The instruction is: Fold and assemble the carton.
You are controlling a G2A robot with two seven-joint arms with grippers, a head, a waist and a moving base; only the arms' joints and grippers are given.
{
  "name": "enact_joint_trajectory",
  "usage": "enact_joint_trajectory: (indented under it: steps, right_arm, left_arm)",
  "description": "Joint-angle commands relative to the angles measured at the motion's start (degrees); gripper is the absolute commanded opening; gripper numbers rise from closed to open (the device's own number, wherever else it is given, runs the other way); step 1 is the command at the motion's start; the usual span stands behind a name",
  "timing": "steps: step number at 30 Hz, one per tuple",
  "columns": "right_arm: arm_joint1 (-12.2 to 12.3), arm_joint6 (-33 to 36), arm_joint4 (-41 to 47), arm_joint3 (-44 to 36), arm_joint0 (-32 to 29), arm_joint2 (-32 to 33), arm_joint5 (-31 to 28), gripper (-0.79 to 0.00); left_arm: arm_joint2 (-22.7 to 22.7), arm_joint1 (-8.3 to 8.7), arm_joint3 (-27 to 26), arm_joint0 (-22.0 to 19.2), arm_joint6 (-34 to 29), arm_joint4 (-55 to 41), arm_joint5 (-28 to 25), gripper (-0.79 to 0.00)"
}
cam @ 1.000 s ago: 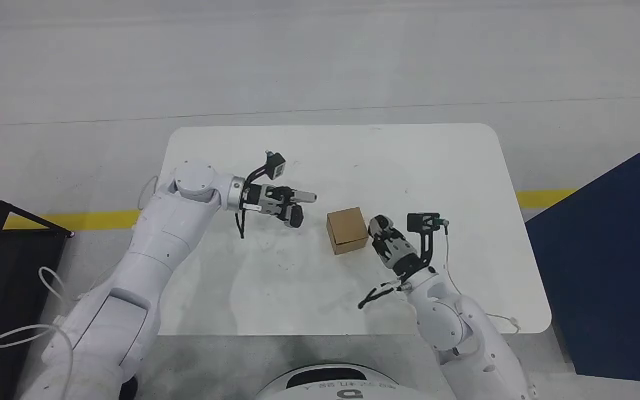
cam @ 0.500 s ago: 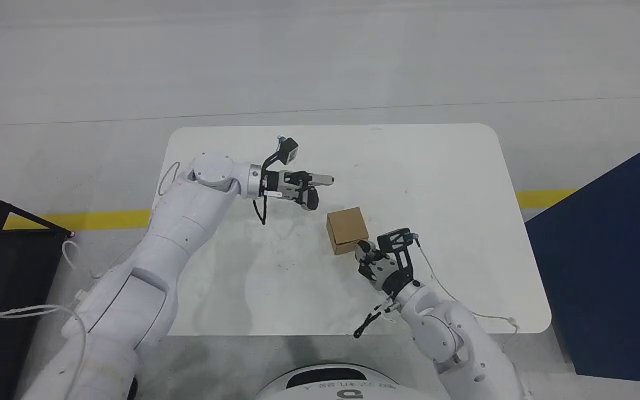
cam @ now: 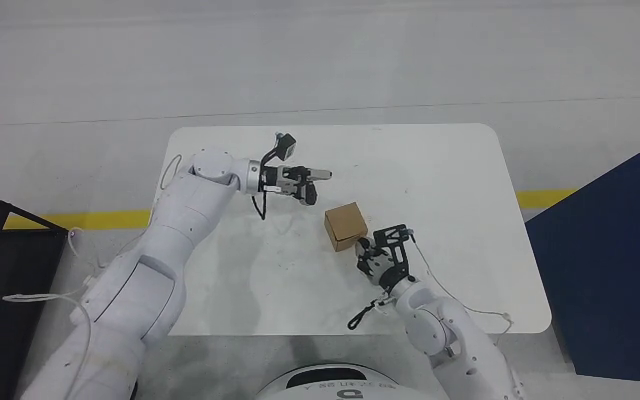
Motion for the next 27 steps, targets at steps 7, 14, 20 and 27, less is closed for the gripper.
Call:
enact_joint_trajectory:
  steps: [7,14,20,27]
  right_arm:
    - [0.04,-1.3,0.49,-0.34,0.06,0.74,1.37,-0.785]
    - [0.85,-4.06,0.56,-6.64,-6.96,4.77,0.68,-0.785]
    - [1.14,-4.96,0.6,-8.5,-9.47,5.63,-0.43,-0.785]
    - [1.21,-5.32,0.85,-8.5,-9.71,5.24,-0.96,-0.785]
  left_arm:
    - [-0.62,-0.87,2.13,-0.53,1.25,-1.11,-0.55,0.0]
    - [0.88,-2.62,3.18,-0.88,3.93,0.58,0.43,0.0]
    - [2.67,-4.64,3.17,-1.24,3.21,1.56,2.44,0.0]
    - [1.74,-5.38,7.34,-2.38,-2.81,-1.32,2.85,0.0]
